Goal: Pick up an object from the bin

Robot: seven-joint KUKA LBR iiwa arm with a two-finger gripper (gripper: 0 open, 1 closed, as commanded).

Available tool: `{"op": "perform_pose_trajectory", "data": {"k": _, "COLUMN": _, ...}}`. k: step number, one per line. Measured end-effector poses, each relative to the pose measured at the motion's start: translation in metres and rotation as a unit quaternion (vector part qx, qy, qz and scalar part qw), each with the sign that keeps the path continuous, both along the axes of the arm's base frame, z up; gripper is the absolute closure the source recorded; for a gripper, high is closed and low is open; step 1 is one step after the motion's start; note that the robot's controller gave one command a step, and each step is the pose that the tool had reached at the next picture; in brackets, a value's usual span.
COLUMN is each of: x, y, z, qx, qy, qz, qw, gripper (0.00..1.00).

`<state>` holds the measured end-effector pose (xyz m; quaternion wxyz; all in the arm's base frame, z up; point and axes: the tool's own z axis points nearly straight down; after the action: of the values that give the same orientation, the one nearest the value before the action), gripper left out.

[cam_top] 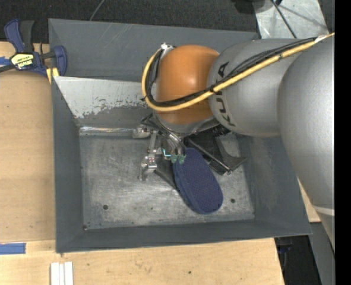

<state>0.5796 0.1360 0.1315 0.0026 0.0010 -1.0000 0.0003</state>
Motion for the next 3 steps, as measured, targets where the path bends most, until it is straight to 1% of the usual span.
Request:
{"op": "perform_pose_trajectory", "data": {"k": 1, "x": 0.002, "y": -0.067, "z": -0.06, "qx": 0.004, "qy": -0.0055, "qz": -0.052, "qw": 0.9986, "gripper": 0.0}}
{"op": "perform_pose_trajectory", "data": {"k": 2, "x": 0.011, "y": -0.12, "z": -0.057, "qx": 0.004, "qy": -0.0084, "qz": 0.019, "qw": 0.9998, "gripper": 0.0}}
{"op": "perform_pose_trajectory", "data": {"k": 3, "x": -0.013, "y": -0.175, "z": -0.058, "qx": 0.007, "qy": -0.0073, "qz": 0.077, "qw": 0.9969, "gripper": 0.0}}
